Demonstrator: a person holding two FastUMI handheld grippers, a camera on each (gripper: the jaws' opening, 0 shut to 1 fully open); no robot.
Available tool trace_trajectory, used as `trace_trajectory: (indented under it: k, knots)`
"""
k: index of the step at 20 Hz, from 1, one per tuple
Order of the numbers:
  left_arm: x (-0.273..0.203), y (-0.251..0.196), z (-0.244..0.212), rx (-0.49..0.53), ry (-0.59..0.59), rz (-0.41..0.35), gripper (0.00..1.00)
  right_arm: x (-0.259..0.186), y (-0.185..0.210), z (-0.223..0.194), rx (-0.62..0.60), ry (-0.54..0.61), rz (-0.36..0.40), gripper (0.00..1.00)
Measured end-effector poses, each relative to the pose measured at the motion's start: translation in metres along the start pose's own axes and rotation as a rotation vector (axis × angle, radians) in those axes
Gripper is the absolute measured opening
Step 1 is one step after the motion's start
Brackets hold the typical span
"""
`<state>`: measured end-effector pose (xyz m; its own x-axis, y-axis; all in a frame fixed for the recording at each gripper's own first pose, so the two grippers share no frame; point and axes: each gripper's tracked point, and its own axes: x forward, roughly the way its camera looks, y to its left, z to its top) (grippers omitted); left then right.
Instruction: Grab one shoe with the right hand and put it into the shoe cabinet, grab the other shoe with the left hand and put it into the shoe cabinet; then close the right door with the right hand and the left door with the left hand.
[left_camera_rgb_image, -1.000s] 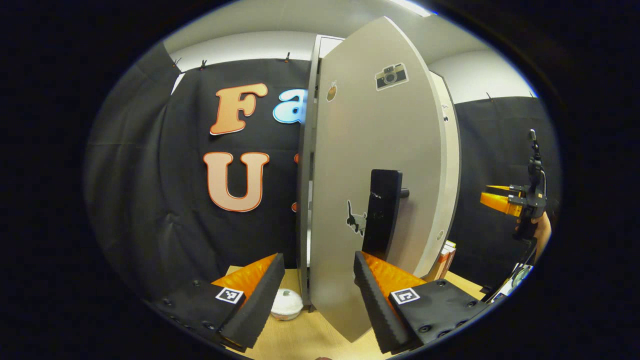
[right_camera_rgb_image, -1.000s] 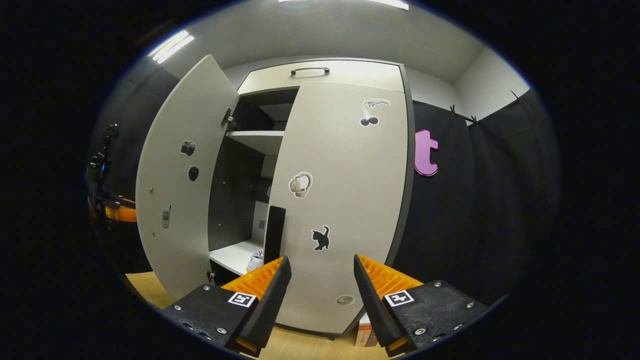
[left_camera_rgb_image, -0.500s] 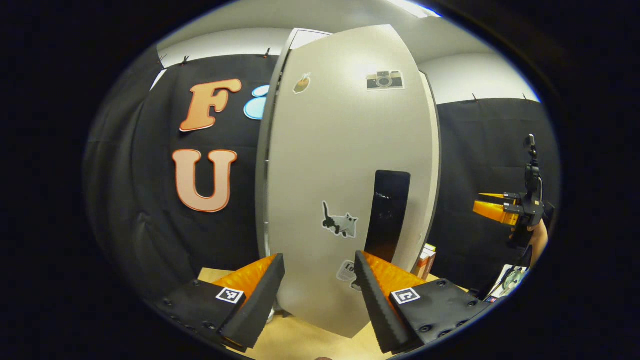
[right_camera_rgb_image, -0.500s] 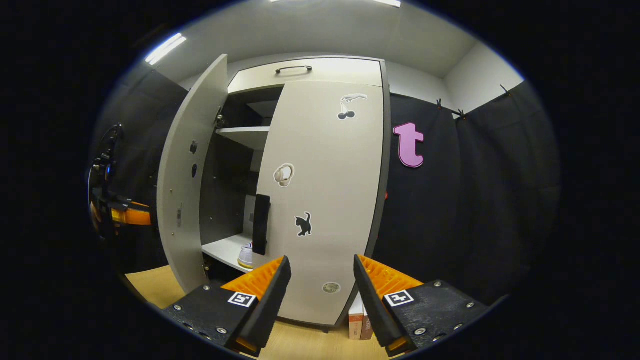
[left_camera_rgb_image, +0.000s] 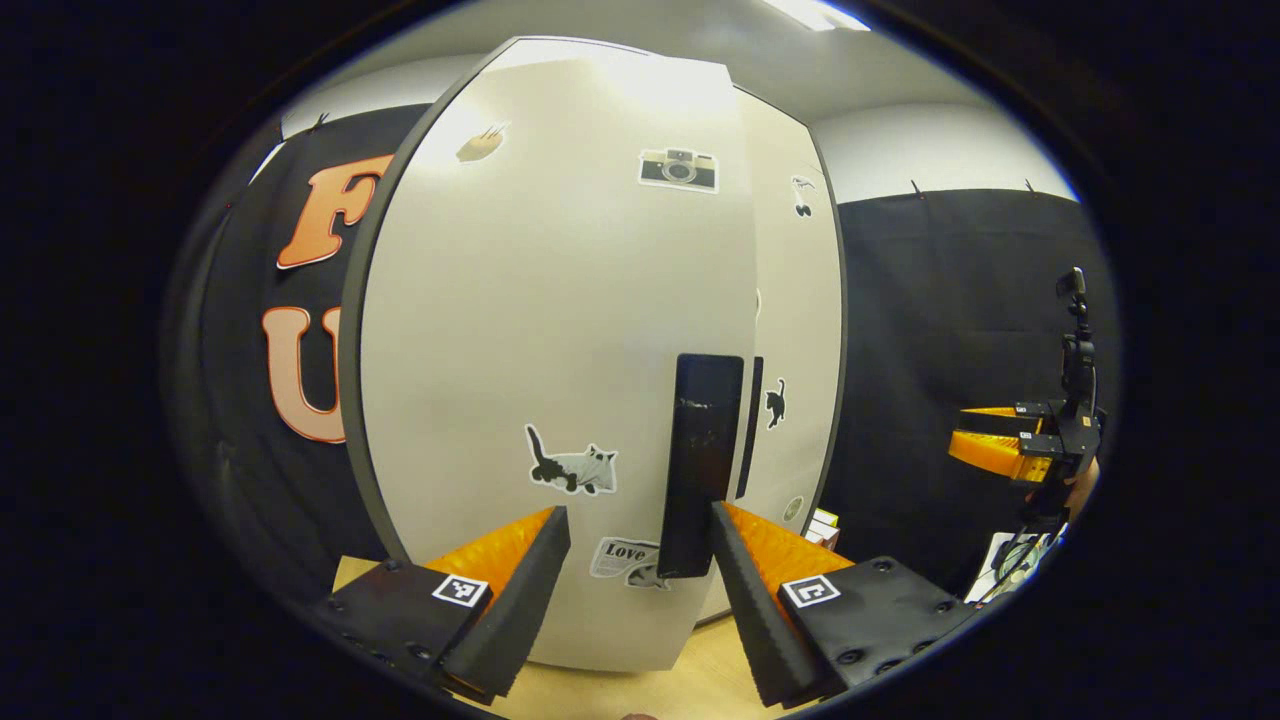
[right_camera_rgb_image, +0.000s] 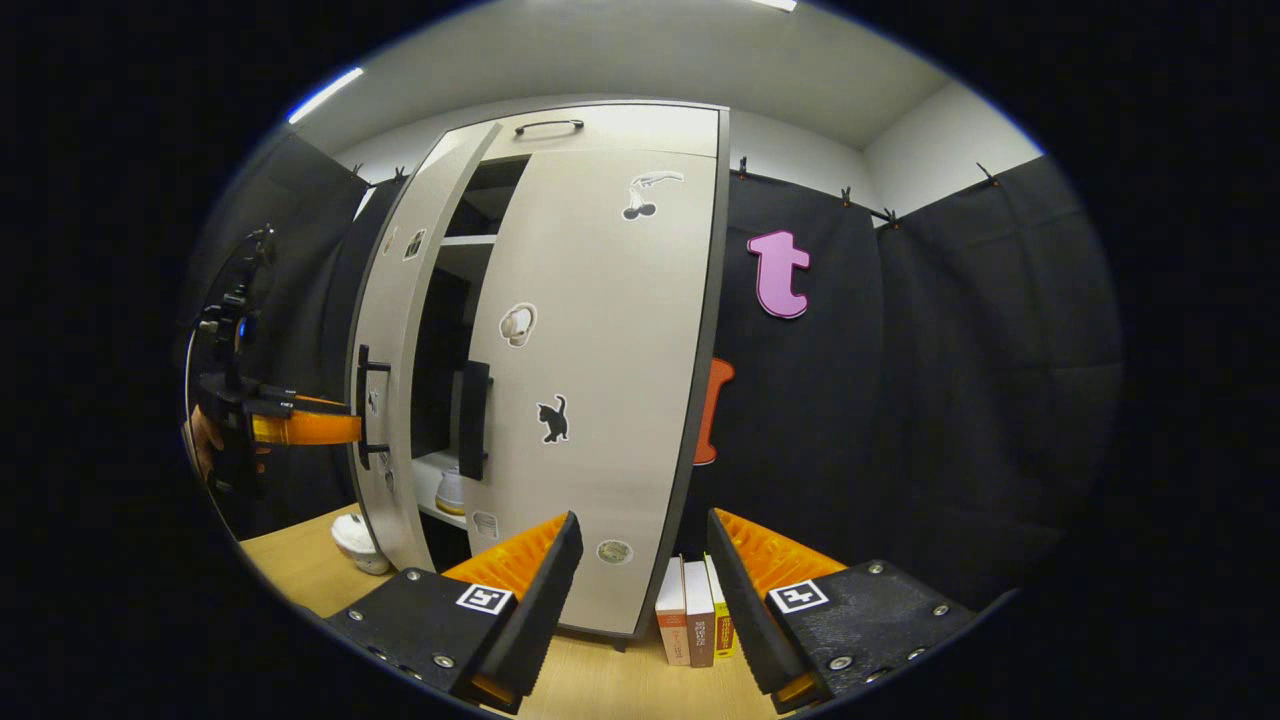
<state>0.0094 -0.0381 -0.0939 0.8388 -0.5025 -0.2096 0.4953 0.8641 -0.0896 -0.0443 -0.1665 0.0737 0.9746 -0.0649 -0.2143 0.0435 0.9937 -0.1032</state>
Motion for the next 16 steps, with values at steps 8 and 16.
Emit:
trace_trajectory:
  k: [8, 16]
  knots:
    - [0.027, -0.001, 0.003, 0.025, 0.002, 0.085, 0.92, 0.002, -0.001, 0.000, -0.004, 0.005, -0.024, 0.81]
    - [-0.026, 0.007, 0.060, 0.078, -0.091, 0.181, 0.92, -0.003, 0.007, 0.047, 0.014, -0.078, -0.034, 0.94]
